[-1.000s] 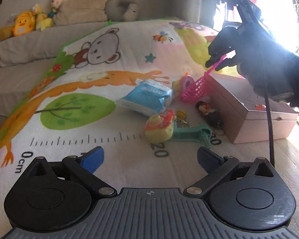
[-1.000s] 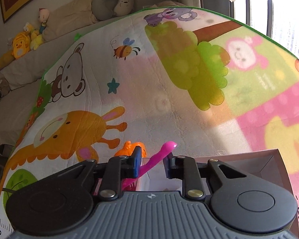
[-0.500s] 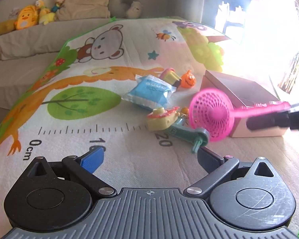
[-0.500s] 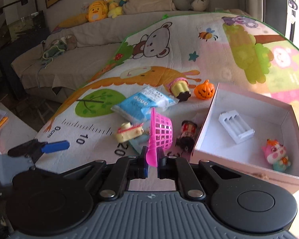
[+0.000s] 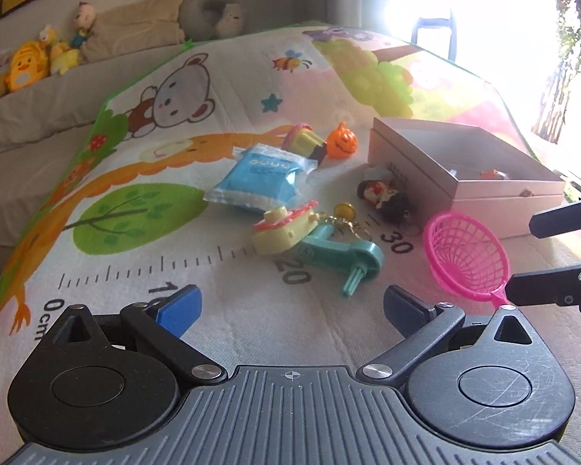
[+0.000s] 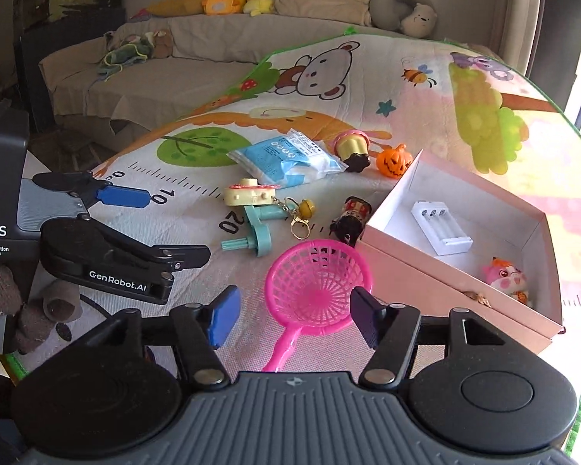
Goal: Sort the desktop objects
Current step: 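Grasp the pink mesh scoop with the right tool while the left grasps the teal crank, then lift the pink scoop with the right tool while the left tool lifts the teal crank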
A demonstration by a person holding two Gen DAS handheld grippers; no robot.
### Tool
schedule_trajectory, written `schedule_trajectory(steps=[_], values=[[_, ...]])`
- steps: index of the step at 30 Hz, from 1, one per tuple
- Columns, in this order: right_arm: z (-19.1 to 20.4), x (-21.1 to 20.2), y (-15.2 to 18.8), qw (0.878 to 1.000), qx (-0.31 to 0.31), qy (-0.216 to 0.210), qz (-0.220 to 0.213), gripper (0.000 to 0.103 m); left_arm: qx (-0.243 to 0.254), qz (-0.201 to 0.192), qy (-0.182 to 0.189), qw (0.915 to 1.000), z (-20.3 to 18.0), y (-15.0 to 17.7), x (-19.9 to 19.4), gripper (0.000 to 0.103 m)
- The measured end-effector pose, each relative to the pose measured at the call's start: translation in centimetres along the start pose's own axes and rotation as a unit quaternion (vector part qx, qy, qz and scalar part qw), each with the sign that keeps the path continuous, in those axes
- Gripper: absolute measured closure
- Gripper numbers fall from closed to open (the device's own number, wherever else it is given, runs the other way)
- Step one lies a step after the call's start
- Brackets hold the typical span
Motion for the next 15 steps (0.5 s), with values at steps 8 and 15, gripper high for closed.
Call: schedule_trajectory(steps=[8, 15], values=[[-2.1, 0.1, 2.6, 0.998, 0.043, 0.048, -0.001, 0.024, 0.025, 0.043, 0.025, 0.9984, -3.1, -2.2, 4.7, 0.018], [-2.7, 0.6, 3.8, 0.996, 0.068, 0.055, -0.005, 0.019, 0.008, 0.060, 0.008, 0.9981, -2.7, -2.5, 5.8, 0.064]])
Point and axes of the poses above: each gripper's, at about its wrist camera, not at the fingertips, and x roughly the way its jaws point, z to its left, y to its underside, the point moved 1 cm from there along x, roughly the way its jaws point, and after that the axes turned 2 degrees about x, right-handed, at the moved point
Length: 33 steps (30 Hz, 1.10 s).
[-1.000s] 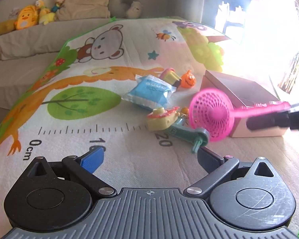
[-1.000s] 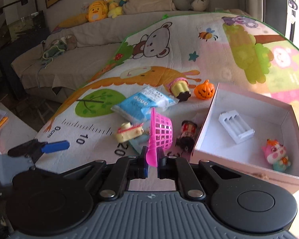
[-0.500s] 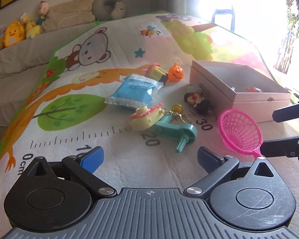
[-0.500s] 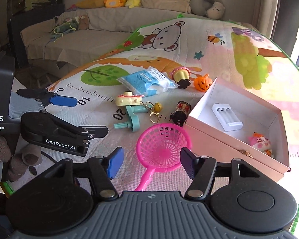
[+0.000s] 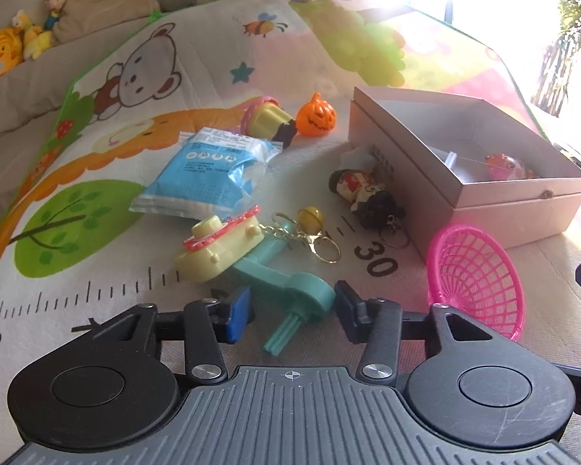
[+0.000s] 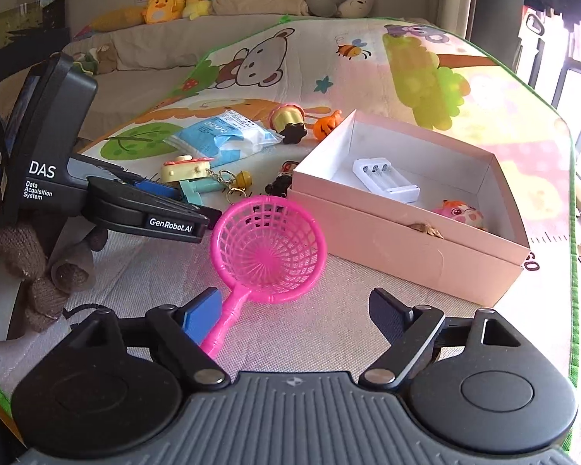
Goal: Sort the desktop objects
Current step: 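Lift the pink scoop with the right tool while the left tool lifts the teal crank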
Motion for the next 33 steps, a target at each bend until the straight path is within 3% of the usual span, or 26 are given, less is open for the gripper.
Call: schedule_trajectory(steps=[6, 10, 12, 14, 19, 25, 27, 29, 33], values=[[0.2, 0.4, 0.5, 1.000, -0.001, -0.002, -0.002, 0.019, 0.034, -0.009, -0.011, 0.9993, 1.8, 2.8, -3.4, 0.066], [0.7, 0.7, 0.4, 1.000, -0.004, -0.006, -0.007, 0.016, 0.040, -0.027, -0.084, 0.9953, 4.0, 3.7, -5.3, 0.062], [1.1, 1.0, 0.3, 1.000, -0.005, -0.010, -0.008, 0.016, 0.026, -0.029, -0.070, 0.9968, 5.2, 3.6, -5.7, 0.041], [1.6, 1.3, 0.1, 1.000, -0.009, -0.015, -0.008, 0.016, 0.006, -0.034, -0.044, 0.9984, 5.6, 3.2, -5.9, 0.026], [2.9, 1.8, -0.2, 0.999, -0.028, -0.015, -0.013, 0.013, 0.003, -0.026, -0.035, 0.9990, 3.6, 2.2, -4.2, 0.012], [2.3, 1.7, -0.2, 0.999, -0.023, -0.009, -0.025, 0.007, -0.008, 0.000, -0.068, 0.9976, 2.5, 1.6, -1.2, 0.017], [1.9, 2.1, -0.3, 1.000, -0.011, -0.013, -0.020, 0.007, -0.010, -0.004, -0.063, 0.9979, 2.7, 1.7, -1.4, 0.035], [1.7, 2.6, -0.4, 1.000, -0.003, -0.017, -0.012, 0.007, -0.007, -0.010, -0.062, 0.9980, 2.8, 1.9, -1.9, 0.042], [2.6, 3.3, -1.0, 1.000, -0.013, -0.015, -0.010, 0.006, -0.002, -0.013, -0.047, 0.9988, 3.1, 2.9, -3.1, 0.042]])
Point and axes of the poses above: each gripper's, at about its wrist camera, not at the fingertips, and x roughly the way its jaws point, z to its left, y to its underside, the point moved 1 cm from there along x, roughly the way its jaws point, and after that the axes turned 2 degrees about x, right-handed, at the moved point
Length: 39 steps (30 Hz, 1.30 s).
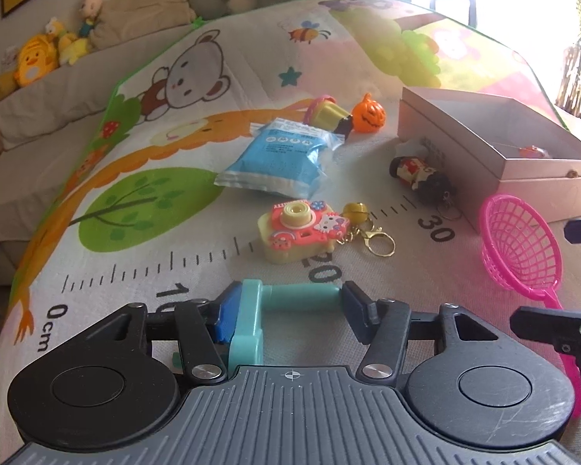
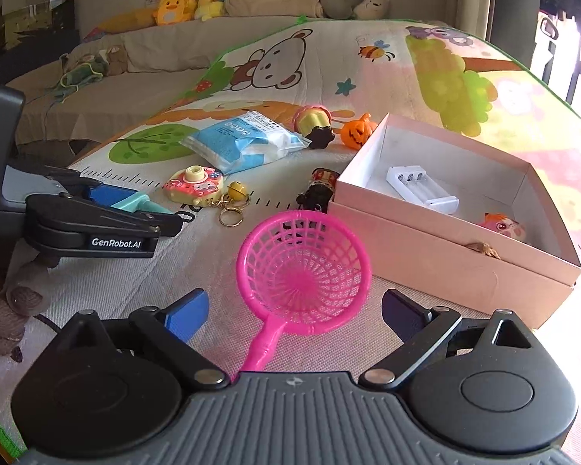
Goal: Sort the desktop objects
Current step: 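Lift the pink scoop with the right tool while the left tool lifts the teal crank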
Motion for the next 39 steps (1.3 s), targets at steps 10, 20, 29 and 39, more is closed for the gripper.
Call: schedule_trajectory(steps=[10, 20, 29, 39], values=[[1.4, 2.9, -1.0, 0.999, -0.031, 0.024, 0.035, 0.024, 0.013, 0.001, 0.048, 0.9987, 0.3, 3.0, -4.0, 0.040], [1.6, 0.6, -0.3, 0.998, -0.040, -0.005, 0.045, 0.025, -0.006, 0.009, 0.047, 0.9988, 0.5, 3.1, -3.6, 0.021], [-0.4, -2.5, 1.0, 0.999, -0.010, 0.004, 0.046, 0.025, 0.010, 0.001, 0.034, 0.9994, -1.1, 1.9, -2.5, 0.052], [-2.0, -5.7, 1.3, 1.000, 0.012, 0.003, 0.013, 0.025, 0.025, -0.017, 0.051, 0.9983, -1.9, 1.4, -4.8, 0.085]])
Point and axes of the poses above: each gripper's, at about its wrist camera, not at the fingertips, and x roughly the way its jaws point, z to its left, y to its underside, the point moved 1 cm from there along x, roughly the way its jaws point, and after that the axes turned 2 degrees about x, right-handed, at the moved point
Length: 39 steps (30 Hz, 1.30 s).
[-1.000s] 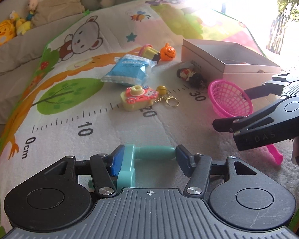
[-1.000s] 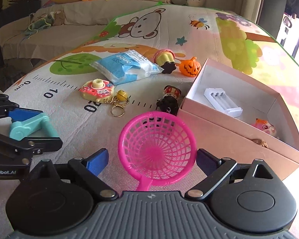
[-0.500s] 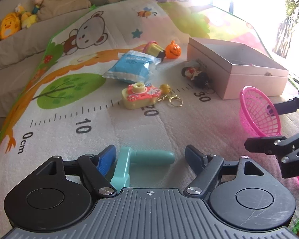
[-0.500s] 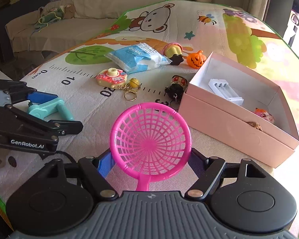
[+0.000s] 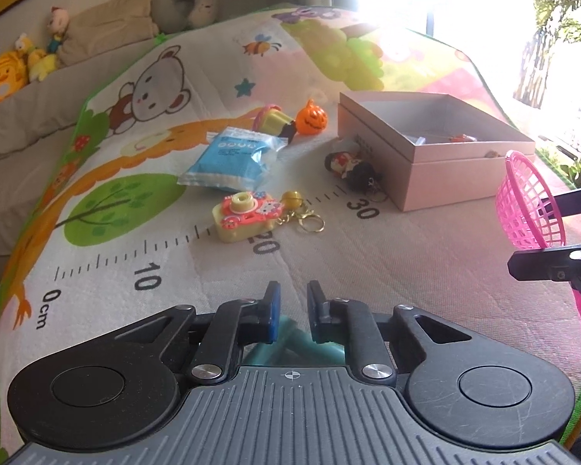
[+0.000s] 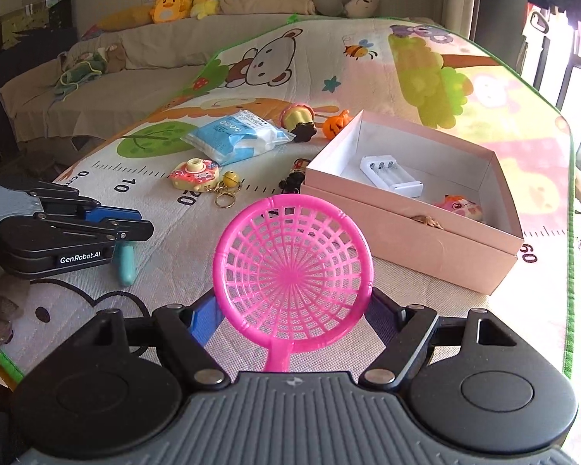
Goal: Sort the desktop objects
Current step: 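Lift the pink scoop with the right tool while the left tool lifts the teal crank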
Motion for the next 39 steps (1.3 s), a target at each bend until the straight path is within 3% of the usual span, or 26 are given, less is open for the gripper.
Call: schedule_trajectory(steps=[2, 6, 13, 18, 23, 29, 36, 39], values=[[-0.2, -0.1, 0.0, 1.000, 0.004, 0.006, -0.006, 0.025, -0.003, -0.008, -0.002, 1.0000, 0.3, 0.3, -0.7, 0.083], [-0.2, -0.3, 0.3, 1.000, 0.014, 0.008, -0.017, 0.025, 0.003, -0.002, -0.018, 0.9998, 1.4, 1.8, -1.3, 0.054], [0.1, 0.3, 1.1, 1.000, 0.017, -0.002, -0.019, 0.025, 0.006, 0.013, -0.096, 0.9953, 3.5, 2.3, -1.2, 0.038], [0.5, 0.6, 1.6, 1.000, 0.010, -0.001, -0.023, 0.025, -0.005, 0.001, -0.045, 0.9990, 3.6, 2.9, -4.2, 0.010], [0.3, 0.9, 1.9, 1.000, 0.016, -0.003, -0.022, 0.025, 0.035, 0.014, -0.035, 0.9987, 2.0, 4.2, -5.4, 0.009], [0.4, 1.2, 2.1, 1.000, 0.020, -0.007, -0.020, 0.025, -0.007, 0.059, -0.013, 0.9981, 2.0, 4.2, -3.1, 0.024], [0.1, 1.3, 2.4, 1.000, 0.024, 0.000, -0.017, 0.026, -0.006, 0.033, 0.063, 0.9974, -0.5, 2.5, -2.2, 0.024], [0.0, 1.6, 2.5, 1.000, 0.025, 0.003, -0.012, 0.027, 0.029, 0.004, 0.101, 0.9945, -1.7, 2.2, -3.4, 0.022]])
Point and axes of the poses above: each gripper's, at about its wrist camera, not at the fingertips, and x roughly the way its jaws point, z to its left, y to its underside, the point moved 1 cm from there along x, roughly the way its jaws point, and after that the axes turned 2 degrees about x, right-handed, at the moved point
